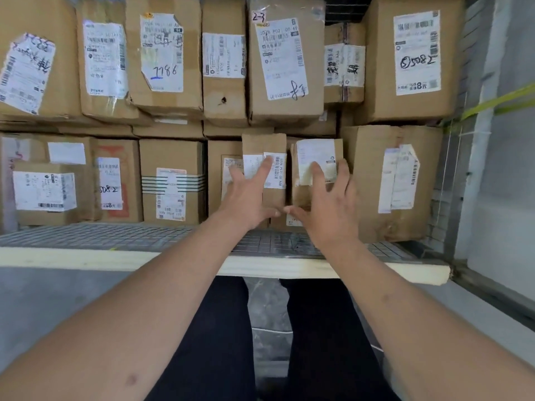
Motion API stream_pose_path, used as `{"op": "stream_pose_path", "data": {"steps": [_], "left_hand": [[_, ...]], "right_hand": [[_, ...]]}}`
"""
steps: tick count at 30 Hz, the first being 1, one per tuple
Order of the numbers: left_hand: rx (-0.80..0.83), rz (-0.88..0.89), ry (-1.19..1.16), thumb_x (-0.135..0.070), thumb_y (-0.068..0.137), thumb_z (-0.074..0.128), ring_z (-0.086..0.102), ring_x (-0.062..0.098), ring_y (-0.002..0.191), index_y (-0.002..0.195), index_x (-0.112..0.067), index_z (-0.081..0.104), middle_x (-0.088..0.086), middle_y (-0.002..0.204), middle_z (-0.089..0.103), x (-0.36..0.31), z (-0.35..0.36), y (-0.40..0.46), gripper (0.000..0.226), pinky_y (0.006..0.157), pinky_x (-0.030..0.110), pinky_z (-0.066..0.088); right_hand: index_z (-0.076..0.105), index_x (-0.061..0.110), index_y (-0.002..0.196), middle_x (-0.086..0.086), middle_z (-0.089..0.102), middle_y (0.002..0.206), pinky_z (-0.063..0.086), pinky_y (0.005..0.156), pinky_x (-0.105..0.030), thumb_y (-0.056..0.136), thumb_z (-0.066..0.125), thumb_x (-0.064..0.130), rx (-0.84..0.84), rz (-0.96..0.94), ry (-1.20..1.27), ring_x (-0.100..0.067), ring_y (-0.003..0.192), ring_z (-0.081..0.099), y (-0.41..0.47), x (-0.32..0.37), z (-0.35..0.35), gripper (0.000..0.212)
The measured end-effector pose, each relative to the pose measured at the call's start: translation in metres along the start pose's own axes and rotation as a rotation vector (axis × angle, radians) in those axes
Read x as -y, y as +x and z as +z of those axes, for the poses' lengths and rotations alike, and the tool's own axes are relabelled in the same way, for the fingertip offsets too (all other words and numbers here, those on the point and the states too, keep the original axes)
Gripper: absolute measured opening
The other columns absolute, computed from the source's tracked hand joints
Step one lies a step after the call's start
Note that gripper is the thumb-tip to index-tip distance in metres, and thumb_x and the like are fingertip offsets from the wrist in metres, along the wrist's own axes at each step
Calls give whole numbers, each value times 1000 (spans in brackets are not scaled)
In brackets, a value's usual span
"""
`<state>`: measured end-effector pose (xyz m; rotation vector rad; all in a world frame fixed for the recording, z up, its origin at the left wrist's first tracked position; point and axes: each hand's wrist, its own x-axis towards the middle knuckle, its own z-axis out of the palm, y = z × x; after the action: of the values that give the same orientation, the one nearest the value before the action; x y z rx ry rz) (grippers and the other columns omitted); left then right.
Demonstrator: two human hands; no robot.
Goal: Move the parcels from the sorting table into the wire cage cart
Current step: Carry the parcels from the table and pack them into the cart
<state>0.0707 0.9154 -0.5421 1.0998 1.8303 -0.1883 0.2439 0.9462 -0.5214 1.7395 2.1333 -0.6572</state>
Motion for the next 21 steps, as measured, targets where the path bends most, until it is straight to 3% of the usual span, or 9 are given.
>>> {"op": "stream_pose_path", "data": {"steps": [3, 5, 7, 9, 12, 14, 16, 21], "left_hand": [[-153, 127, 218, -4, 80, 82, 43, 44, 133, 161, -33, 20, 8, 161, -11, 0, -1, 3, 107, 94, 49, 55], [-241, 295, 365, 5, 77, 77, 20, 43, 152, 158, -17, 33, 8, 168, -6, -3, -5, 6, 94, 106, 51, 50], [-173, 414, 443, 6, 84, 71, 10, 34, 158, 161, -12, 27, 8, 171, 9, -6, -9, 9, 90, 119, 49, 38], [-89, 428, 488, 3, 92, 64, 6, 29, 159, 163, -11, 22, 6, 173, 4, -9, -12, 9, 83, 122, 47, 34], [8, 398, 521, -19, 100, 62, 1, 28, 160, 162, -9, 23, 5, 174, -4, -14, -21, 5, 74, 124, 45, 27], [39, 409, 542, -28, 101, 61, 3, 30, 160, 161, -8, 26, 7, 174, -2, -17, -27, 0, 72, 126, 45, 22], [19, 427, 564, -23, 99, 61, 8, 32, 159, 161, -10, 27, 9, 173, 4, -17, -31, -6, 72, 128, 47, 19], [-70, 463, 544, -18, 96, 57, 28, 36, 149, 156, -11, 37, 14, 162, 30, -26, -61, -42, 64, 124, 47, 22]], "right_hand": [[40, 15, 148, -18, 30, 157, 39, 114, -46, 69, 87, 60, -14, -76, -6, -37, 140, 35, 4, -1, 1, 103], [41, 19, 149, -14, 35, 155, 41, 112, -45, 65, 91, 55, -4, -102, 21, -36, 139, 37, 7, 0, 1, 105], [40, 25, 152, -13, 34, 156, 42, 111, -47, 65, 91, 56, 8, -118, 17, -37, 141, 34, 8, 0, 1, 105], [39, 27, 154, -13, 31, 158, 40, 112, -47, 68, 88, 59, 28, -122, 5, -37, 144, 31, 8, 1, -1, 103], [33, 27, 157, -13, 25, 162, 38, 114, -46, 79, 81, 60, 83, -116, -9, -38, 147, 26, 8, 4, -8, 98], [30, 27, 159, -14, 20, 164, 36, 115, -46, 88, 76, 53, 133, -98, 4, -39, 147, 25, 7, 9, -15, 88], [33, 24, 158, -16, 21, 166, 36, 115, -45, 96, 69, 40, 152, -90, 32, -37, 148, 27, 4, 15, -25, 73], [48, 17, 150, -16, 38, 160, 44, 106, -43, 99, 59, 22, 123, -76, 72, -34, 141, 41, -22, 30, -62, 53]]}}
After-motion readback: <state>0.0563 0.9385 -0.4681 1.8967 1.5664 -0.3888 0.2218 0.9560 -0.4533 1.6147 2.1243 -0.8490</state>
